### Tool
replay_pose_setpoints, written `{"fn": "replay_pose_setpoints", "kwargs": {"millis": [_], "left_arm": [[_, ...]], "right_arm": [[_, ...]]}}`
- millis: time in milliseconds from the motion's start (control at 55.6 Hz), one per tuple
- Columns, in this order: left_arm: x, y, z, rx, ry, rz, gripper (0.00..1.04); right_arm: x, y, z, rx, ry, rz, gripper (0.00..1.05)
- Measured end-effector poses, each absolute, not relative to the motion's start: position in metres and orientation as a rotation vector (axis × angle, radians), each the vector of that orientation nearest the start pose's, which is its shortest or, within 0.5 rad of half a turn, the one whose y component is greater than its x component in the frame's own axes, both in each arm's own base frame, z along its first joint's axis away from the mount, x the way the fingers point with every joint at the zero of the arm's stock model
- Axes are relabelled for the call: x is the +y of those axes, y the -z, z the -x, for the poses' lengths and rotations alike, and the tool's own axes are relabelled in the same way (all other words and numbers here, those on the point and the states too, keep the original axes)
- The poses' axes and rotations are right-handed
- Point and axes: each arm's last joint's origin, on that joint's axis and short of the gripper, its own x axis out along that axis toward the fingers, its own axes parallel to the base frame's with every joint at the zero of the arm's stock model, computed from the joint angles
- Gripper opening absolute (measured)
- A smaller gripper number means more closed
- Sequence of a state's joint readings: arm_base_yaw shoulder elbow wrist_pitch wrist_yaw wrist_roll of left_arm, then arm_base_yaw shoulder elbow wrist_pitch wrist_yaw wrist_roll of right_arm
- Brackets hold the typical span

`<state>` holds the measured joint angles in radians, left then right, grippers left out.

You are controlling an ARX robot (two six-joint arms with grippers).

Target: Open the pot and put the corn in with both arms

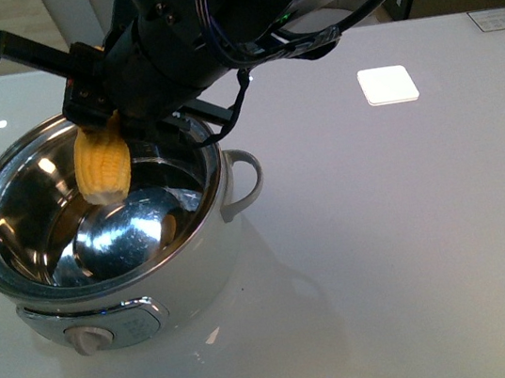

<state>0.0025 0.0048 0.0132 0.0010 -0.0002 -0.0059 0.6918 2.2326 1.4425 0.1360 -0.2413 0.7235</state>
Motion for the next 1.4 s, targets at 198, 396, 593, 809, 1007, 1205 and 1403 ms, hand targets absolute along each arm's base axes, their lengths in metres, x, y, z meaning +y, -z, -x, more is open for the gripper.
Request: {"fn": "replay_pose_setpoints", "kwargs": {"millis": [198,396,593,809,1007,1205,1403], "left_arm": [[0.0,-0.168,-0.097,-0.009,-0.003,0.006,0.98],[0.0,-0.168,-0.097,-0.009,-0.003,0.006,0.98],[0.0,-0.168,-0.097,-0.009,-0.003,0.006,0.98],[0.0,-0.168,-0.097,-0.009,-0.003,0.006,0.98],[0.0,-0.168,-0.097,-0.009,-0.003,0.006,0.98],[0.0,-0.168,-0.097,-0.009,-0.003,0.006,0.98],[0.0,-0.168,-0.097,-0.009,-0.003,0.006,0.98]], "right_arm": [[0.317,-0.109,-0.349,1.014,-0.628,-0.456,0.15],[0.32,-0.105,-0.345,1.031,-0.632,-0.439,0.47],[0.315,-0.104,-0.349,1.027,-0.612,-0.444,0.77],[0.288,-0.114,-0.354,0.988,-0.566,-0.475,0.96],[0.23,-0.154,-0.352,0.819,-0.469,-0.521,0.96],[0.148,-0.187,-0.324,0.646,-0.275,-0.431,0.96],[0.09,-0.204,-0.261,0.557,-0.134,-0.296,0.96]]}}
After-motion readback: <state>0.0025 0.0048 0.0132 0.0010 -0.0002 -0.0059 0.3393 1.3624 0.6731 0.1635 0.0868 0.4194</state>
